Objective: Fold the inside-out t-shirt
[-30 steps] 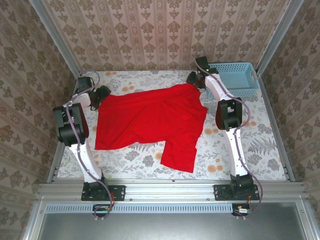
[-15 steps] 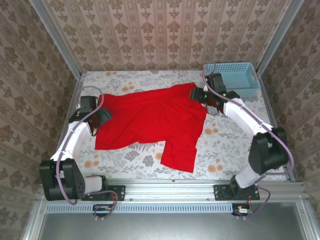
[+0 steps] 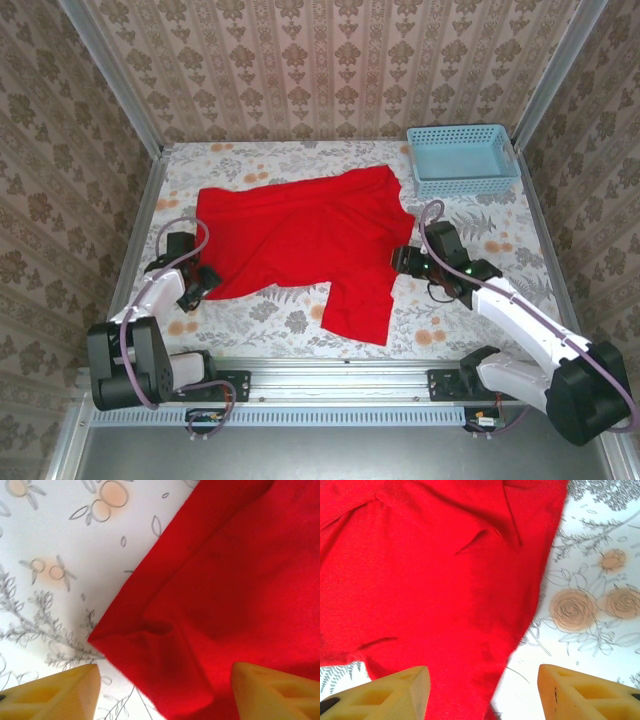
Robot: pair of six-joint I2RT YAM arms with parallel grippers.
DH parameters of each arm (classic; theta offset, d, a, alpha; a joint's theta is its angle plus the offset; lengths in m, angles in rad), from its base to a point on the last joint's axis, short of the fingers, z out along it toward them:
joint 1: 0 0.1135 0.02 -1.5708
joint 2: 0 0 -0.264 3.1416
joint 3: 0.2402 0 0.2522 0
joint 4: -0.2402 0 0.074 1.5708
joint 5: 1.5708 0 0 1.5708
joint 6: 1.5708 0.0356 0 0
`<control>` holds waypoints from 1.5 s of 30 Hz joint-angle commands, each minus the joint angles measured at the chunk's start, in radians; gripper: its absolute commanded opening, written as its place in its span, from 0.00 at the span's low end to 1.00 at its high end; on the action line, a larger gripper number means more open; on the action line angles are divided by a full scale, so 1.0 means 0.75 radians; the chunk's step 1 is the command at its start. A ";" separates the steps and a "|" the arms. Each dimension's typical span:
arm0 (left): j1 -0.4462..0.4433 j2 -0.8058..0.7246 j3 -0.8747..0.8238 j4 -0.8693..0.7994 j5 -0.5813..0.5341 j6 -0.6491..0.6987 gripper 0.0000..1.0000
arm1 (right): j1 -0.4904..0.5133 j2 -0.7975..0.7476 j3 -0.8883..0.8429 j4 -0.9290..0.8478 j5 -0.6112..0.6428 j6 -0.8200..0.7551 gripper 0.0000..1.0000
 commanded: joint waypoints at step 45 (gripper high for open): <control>-0.076 -0.107 -0.119 0.250 0.103 -0.036 0.00 | 1.020 0.517 0.030 -0.242 0.311 0.706 0.52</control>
